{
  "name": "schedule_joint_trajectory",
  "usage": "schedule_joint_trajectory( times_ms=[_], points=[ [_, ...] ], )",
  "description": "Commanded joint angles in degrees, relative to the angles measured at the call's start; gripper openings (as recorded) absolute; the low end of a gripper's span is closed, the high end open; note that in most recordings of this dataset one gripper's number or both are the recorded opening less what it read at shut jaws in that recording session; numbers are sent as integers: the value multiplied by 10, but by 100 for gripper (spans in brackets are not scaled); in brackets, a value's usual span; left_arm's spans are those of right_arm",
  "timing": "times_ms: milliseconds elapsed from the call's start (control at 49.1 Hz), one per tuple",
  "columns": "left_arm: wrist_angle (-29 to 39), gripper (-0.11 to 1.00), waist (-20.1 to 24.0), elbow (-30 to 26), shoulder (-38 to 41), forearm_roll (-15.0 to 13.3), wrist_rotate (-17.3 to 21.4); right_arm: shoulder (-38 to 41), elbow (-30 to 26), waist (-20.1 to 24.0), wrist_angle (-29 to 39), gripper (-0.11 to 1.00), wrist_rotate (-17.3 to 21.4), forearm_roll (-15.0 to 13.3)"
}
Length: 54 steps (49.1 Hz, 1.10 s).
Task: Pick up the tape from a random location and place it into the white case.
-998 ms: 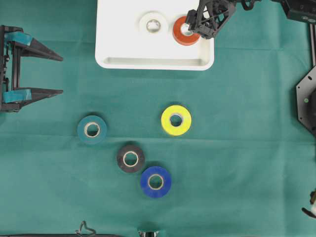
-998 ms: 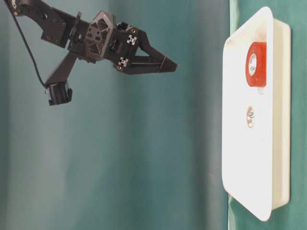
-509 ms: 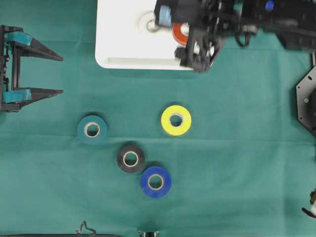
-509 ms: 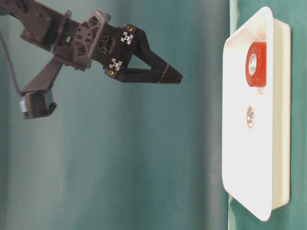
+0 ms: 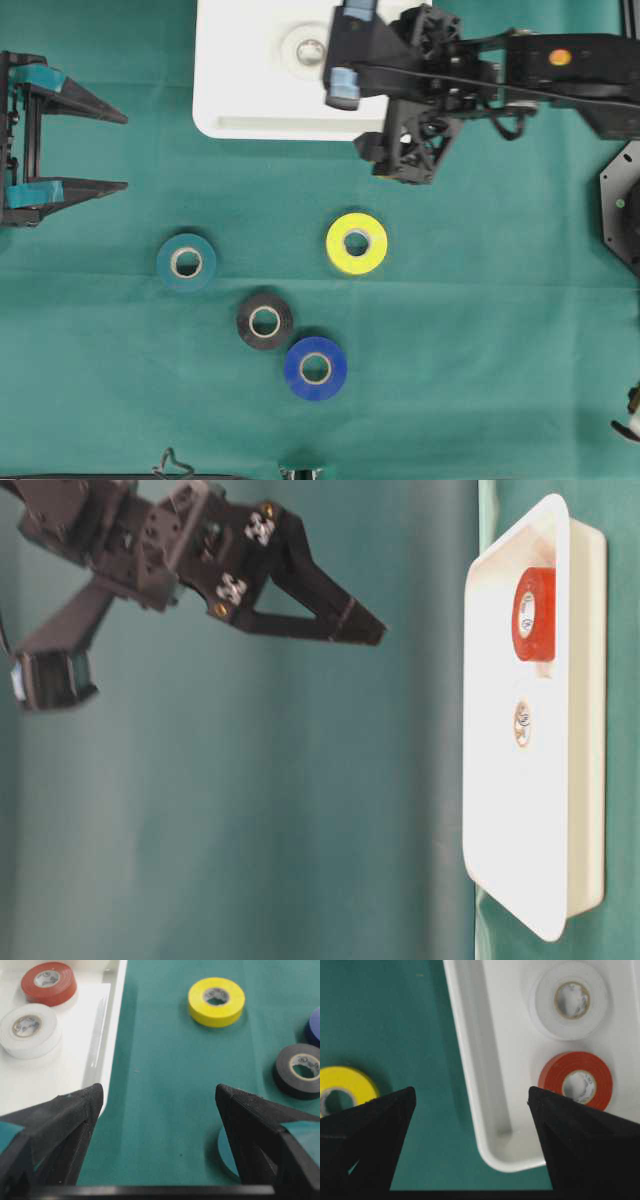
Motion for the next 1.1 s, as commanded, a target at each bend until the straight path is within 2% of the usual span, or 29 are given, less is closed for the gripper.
schedule_joint_trajectory(
  times_ms=[0,428,672,875,1079],
  points=[
    [-3,97,-1,-7,3,-2,-1,-45,18,1,-24,88,1,-2],
    [-3,97,-1,-7,2,-2,0,-280,194,1,-101,88,25,-2],
    [-5,97,-1,-6,2,-2,0,-412,332,1,-232,88,33,-4],
    [-5,97,-1,-6,2,-1,0,-444,419,-1,-335,88,33,-3],
    [-6,97,-1,-6,2,-1,0,-428,462,-2,-390,88,34,-3]
  ],
)
